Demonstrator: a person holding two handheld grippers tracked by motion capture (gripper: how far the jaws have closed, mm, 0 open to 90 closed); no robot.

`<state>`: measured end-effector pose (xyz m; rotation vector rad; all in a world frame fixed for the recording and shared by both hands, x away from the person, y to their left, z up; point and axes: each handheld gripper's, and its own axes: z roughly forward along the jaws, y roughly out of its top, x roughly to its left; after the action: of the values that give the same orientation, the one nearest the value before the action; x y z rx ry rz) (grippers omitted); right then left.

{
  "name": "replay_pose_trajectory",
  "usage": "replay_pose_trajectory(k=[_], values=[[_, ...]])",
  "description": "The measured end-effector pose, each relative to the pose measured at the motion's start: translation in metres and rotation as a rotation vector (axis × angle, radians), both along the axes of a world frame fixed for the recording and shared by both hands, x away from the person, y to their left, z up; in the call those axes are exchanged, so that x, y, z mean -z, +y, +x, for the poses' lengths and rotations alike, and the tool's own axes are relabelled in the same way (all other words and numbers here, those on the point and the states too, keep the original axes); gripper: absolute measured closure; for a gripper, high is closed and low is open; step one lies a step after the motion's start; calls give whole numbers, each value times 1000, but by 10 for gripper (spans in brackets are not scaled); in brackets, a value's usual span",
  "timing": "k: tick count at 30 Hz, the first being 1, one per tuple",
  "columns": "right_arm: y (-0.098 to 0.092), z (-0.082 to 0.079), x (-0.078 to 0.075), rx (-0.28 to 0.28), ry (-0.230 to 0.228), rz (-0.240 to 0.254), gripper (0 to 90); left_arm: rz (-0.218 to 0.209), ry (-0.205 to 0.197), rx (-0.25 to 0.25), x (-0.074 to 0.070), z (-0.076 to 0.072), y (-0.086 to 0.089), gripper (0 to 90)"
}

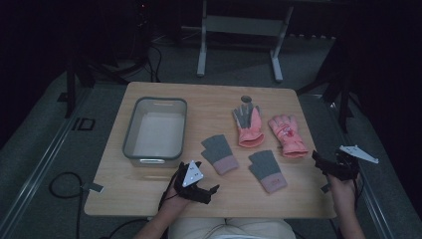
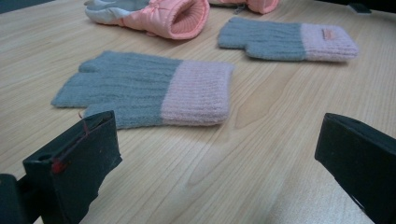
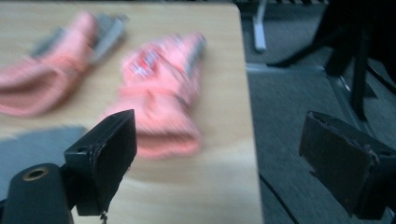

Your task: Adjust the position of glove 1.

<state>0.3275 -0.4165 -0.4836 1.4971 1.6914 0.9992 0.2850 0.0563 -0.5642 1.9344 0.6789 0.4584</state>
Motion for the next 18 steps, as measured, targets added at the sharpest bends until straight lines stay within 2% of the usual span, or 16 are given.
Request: replay_pose_trajectory(k=[3,6,9,14,16,18], values=[[11,3,-18,-32,-18,-20,131,-3,12,-3,0,1,1,0],[22,7,-29,-64,-6,-39,139,0,16,-2,0,2,1,0],[32,12,-35,-104,-4,-15,139,-3,14,0,0,1,1,0],[46,21,-42,-158,-23,-18,138,-22,14,-4,0,1,2,0],[53,26,-44,-203,-20,-20,142,-23,6,-5,0,1,2,0],[60,31,-44,-250,5,-35,151,-22,3,-8,0,1,1,0]])
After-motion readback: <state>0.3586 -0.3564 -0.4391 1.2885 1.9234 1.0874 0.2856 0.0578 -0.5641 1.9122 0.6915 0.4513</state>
